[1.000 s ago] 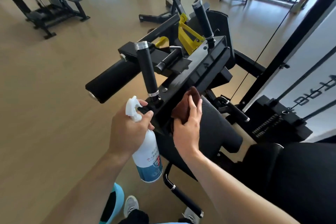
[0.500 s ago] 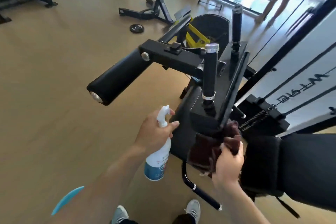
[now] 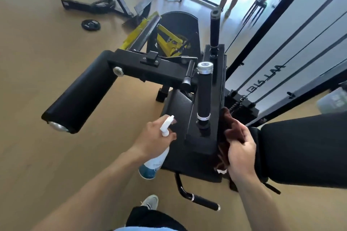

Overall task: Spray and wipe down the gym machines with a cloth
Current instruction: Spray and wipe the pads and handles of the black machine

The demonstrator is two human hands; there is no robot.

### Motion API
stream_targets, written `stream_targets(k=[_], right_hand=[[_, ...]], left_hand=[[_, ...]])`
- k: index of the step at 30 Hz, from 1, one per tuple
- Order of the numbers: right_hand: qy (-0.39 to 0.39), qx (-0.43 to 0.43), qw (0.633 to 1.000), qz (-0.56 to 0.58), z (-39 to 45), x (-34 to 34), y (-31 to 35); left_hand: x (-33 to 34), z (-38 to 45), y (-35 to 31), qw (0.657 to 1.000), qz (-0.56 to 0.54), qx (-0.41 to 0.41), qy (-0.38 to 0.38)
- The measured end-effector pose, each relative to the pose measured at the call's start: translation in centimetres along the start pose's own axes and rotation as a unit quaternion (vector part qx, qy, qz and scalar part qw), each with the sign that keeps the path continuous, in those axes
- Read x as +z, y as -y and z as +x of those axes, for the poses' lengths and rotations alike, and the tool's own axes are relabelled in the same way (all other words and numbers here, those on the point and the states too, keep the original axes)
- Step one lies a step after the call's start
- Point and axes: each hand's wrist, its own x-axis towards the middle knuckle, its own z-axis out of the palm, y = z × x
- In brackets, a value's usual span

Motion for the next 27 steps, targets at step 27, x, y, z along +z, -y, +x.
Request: stream_targets(k=[27], right_hand=[[-0.382,0.107,0.902,-0.170,3.2,6.3,0.5]], left_hand=[[-6.4,13.1,2.3,0.937,0.088,0.086,0.328]])
